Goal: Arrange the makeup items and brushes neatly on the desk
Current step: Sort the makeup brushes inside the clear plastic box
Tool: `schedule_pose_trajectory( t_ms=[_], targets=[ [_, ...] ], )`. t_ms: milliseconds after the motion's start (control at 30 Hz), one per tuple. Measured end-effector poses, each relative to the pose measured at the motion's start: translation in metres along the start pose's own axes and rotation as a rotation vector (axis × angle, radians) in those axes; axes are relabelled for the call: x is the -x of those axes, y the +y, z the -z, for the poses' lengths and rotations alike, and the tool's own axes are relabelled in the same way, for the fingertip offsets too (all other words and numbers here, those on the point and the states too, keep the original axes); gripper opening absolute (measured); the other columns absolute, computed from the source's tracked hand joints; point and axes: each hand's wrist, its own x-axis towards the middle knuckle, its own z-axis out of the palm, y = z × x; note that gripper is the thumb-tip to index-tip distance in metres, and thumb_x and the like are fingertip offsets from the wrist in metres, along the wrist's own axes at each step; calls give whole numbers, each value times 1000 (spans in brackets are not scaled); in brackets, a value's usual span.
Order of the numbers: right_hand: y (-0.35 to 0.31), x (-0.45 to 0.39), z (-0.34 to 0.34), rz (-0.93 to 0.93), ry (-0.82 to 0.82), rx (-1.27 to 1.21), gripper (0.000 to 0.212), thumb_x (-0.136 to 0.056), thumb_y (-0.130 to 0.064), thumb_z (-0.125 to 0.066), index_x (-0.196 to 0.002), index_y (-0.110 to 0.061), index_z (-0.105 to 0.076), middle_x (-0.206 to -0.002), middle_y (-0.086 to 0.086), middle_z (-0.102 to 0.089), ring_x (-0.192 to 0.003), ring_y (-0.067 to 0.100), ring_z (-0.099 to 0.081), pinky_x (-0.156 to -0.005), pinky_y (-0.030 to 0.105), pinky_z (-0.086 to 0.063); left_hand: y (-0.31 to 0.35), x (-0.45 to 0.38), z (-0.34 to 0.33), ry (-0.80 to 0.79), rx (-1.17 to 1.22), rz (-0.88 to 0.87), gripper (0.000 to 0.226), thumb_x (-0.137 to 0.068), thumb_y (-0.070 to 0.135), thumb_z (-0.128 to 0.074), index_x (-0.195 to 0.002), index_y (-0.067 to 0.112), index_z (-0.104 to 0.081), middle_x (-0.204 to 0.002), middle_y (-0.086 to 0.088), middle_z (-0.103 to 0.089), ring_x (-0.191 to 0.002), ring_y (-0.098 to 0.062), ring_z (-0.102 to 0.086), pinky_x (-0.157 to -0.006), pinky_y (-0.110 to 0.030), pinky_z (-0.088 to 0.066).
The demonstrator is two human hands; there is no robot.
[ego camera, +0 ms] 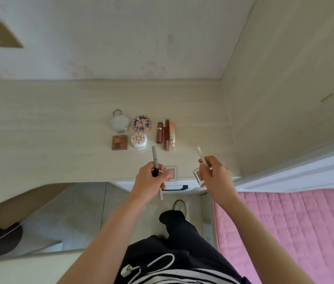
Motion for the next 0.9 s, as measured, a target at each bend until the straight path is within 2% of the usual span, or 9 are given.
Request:
schedule_pose_trajectory(
  t_ms=[200,367,467,533,633,733,800,867,900],
  targets=[
    [13,-69,12,-35,-23,31,16,-97,-11,-46,-106,-4,-58,-98,12,-60,-86,27,-62,-61,34,-59,32,-57,-31,-35,-174,-20,11,-87,22,-63,-95,17,-57,-79,-1,-66,-54,-7,-63,-56,-19,-46],
    [23,-112,13,-159,-17,-84,9,-96,-11,-48,-99,-13,-56,-98,8,-61,-81,22,-64,-60,27,-57,59,-107,-54,-54,-248,-31,12,-89,19,-62,-95,15,-53,-88,-2,-62,-59,-12,-60,-44,-10,-41],
    [27,-131,10,-172,-27,-57,8,-96,-10,-50,-99,-10,-57,-96,6,-59,-81,22,-62,-54,22,-54,72,-132,-64,-66,-337,-54,9,-89,16,-60,-92,11,-52,-88,-9,-61,-67,-21,-58,-51,-19,-45],
    [30,-140,7,-200,-30,-82,7,-95,-8,-51,-96,-10,-57,-91,3,-59,-79,17,-63,-57,27,-57,79,-148,-68,-67,-362,-56,10,-88,14,-61,-88,12,-51,-89,-11,-59,-74,-27,-60,-60,-29,-48],
    [33,-148,1,-236,-36,-118,7,-92,-5,-53,-91,-11,-56,-87,2,-60,-73,8,-63,-50,20,-55,89,-173,-72,-68,-402,-41,12,-85,14,-63,-85,12,-51,-86,-9,-58,-76,-27,-59,-70,-38,-52],
    [34,-154,-6,-265,-64,-125,6,-89,-5,-58,-88,-11,-58,-94,11,-65,-81,25,-67,-54,25,-56,97,-194,-74,-100,-494,-23,14,-83,13,-64,-78,14,-51,-82,-9,-57,-76,-26,-56,-65,-37,-50],
    [34,-158,-8,-263,-68,-69,5,-84,-9,-62,-88,-12,-60,-90,8,-66,-79,27,-65,-62,33,-57,101,-205,-75,-123,-592,-24,11,-82,14,-65,-81,13,-54,-90,-14,-63,-84,-30,-60,-65,-33,-48],
    [36,-162,-8,-264,-50,-27,8,-79,-12,-67,-86,-12,-62,-82,4,-66,-71,21,-63,-62,27,-54,102,-214,-76,-149,-671,-33,14,-79,15,-68,-90,11,-60,-96,-12,-66,-92,-29,-61,-73,-34,-51],
    [38,-164,-7,-261,-37,-19,9,-79,-12,-68,-85,-12,-62,-80,2,-66,-68,16,-60,-58,16,-50,102,-219,-77,-167,-696,-41,18,-77,16,-69,-92,11,-61,-97,-10,-66,-93,-27,-61,-75,-34,-51]
  ],
)
